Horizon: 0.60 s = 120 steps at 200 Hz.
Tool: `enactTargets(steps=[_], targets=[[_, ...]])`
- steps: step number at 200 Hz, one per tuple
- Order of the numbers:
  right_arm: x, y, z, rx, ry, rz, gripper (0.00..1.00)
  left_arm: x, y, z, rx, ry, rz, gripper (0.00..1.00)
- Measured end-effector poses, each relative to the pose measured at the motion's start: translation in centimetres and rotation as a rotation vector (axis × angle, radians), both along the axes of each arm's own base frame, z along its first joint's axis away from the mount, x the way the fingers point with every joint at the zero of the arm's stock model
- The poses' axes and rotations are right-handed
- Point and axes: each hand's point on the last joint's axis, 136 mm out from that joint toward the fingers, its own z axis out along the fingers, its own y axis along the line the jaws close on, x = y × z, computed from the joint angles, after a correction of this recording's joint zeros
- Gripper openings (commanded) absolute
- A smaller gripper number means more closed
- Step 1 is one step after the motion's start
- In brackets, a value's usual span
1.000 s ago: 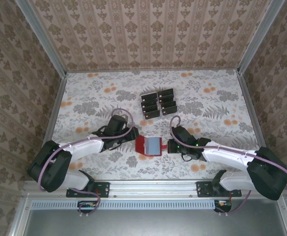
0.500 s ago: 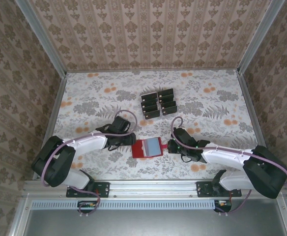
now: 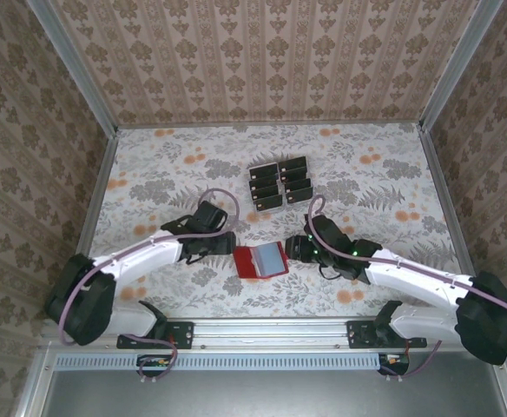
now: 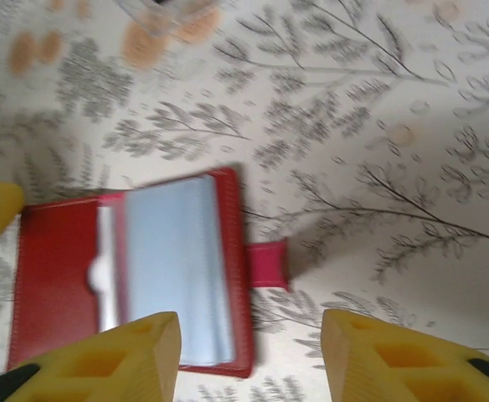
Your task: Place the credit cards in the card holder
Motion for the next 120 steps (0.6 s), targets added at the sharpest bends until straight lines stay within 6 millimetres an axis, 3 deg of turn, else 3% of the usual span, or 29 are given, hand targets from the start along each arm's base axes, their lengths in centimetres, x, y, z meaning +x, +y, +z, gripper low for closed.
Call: enactTargets(steps=[22,43,91,120], targets=[[0.0,1.4,1.8,0.017,-0.018,0.05,0.53,0.2,-0.3,2.3,-0.048,-0.056,-0.002,0.7],[0.3,2.7,2.1,0.008,-0.014,0.085,0.54,-0.1,-0.8,3.4,-0.076,-0.079,-0.018,0.7],[1.3,4.1,-1.1,-0.084,0.058,0.126,0.52,-2.2,-2.8,2.8,-0.11,-0.06,-0.072,0.7],[1.4,4.4,-3.6,-0.137,0.109,0.14,0.51,-3.5,-3.3,1.6,-0.103,-0.034,-0.092,0.65]])
